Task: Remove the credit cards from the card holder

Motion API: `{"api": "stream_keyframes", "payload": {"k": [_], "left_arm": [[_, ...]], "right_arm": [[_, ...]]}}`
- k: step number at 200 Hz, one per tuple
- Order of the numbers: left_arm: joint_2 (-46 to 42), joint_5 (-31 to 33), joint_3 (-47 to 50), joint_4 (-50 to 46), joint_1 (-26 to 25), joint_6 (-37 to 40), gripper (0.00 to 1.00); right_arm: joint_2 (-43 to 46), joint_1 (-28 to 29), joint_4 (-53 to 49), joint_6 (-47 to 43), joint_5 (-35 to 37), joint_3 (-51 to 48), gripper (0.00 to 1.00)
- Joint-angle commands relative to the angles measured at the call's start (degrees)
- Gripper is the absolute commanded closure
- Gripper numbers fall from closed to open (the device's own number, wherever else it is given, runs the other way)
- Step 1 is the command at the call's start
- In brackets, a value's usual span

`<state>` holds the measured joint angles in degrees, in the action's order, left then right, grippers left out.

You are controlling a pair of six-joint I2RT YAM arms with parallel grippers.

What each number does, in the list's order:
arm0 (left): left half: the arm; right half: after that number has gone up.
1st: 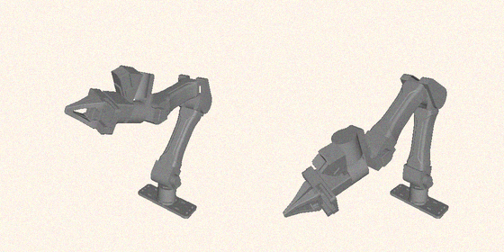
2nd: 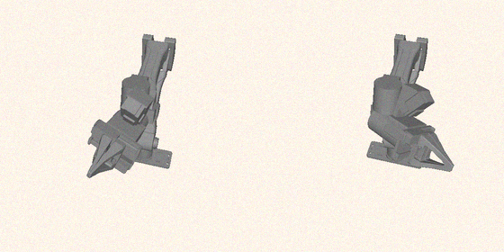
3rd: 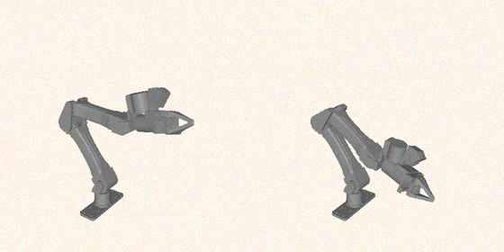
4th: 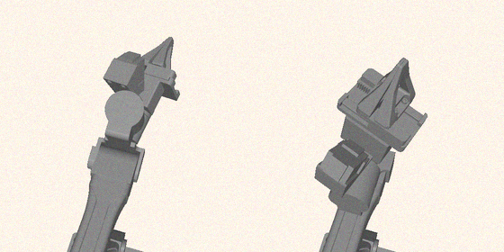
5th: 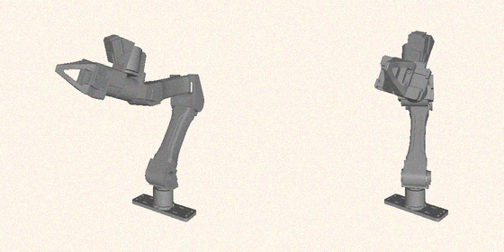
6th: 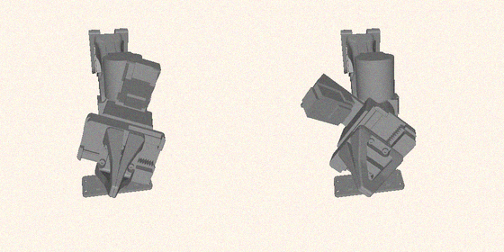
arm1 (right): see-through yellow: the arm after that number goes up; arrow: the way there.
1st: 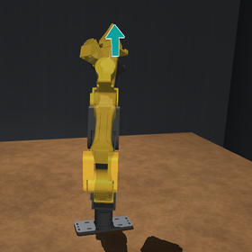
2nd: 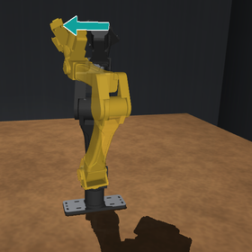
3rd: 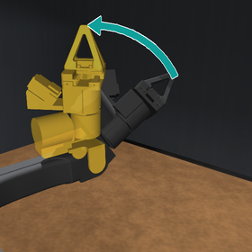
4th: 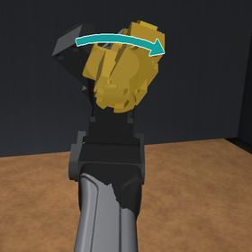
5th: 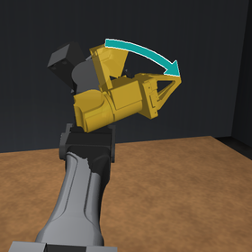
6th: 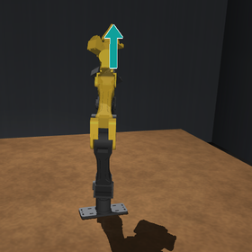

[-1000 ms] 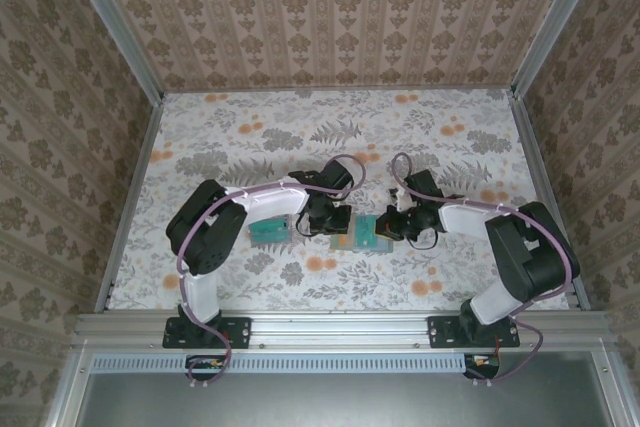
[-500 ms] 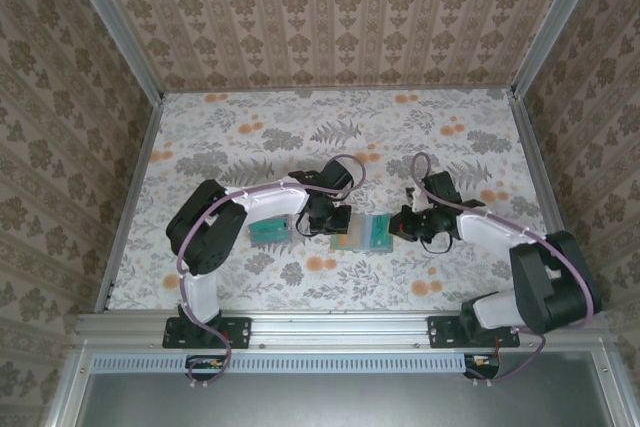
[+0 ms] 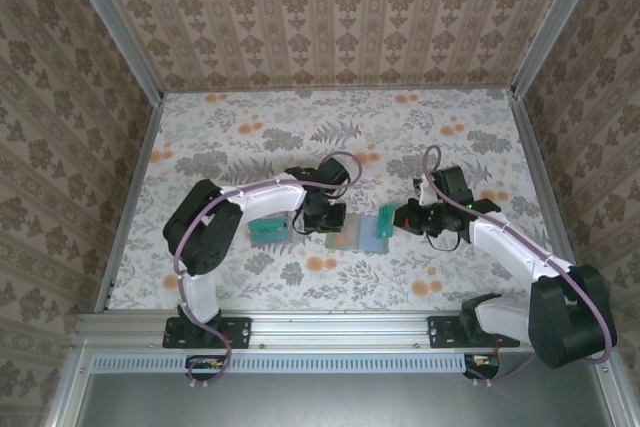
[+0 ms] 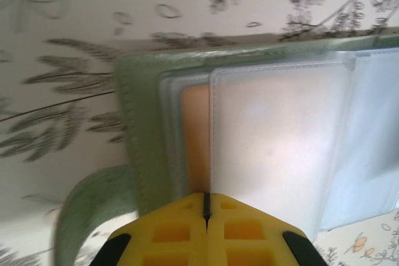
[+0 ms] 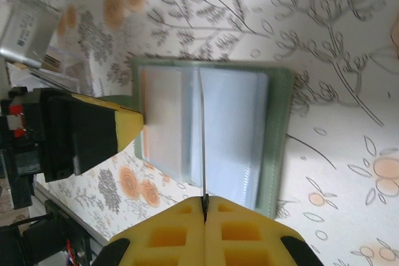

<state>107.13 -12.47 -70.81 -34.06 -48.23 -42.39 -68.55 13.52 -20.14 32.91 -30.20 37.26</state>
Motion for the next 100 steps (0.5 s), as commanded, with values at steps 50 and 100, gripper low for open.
{"api": "stream_keyframes", "payload": {"k": [50,100], "left_arm": [[-18.8,5.6,1.7,-4.1,4.9,-0.1,0.60],[-33.9,10.9,8.0,-4.8,10.2,-1.4,0.15]], "right_arm": [[-4.8,5.2,-3.5,-4.9,0.6,12.9,1.00],[-13.6,13.0,-6.6,-11.4,2.8,25.3,1.00]]}}
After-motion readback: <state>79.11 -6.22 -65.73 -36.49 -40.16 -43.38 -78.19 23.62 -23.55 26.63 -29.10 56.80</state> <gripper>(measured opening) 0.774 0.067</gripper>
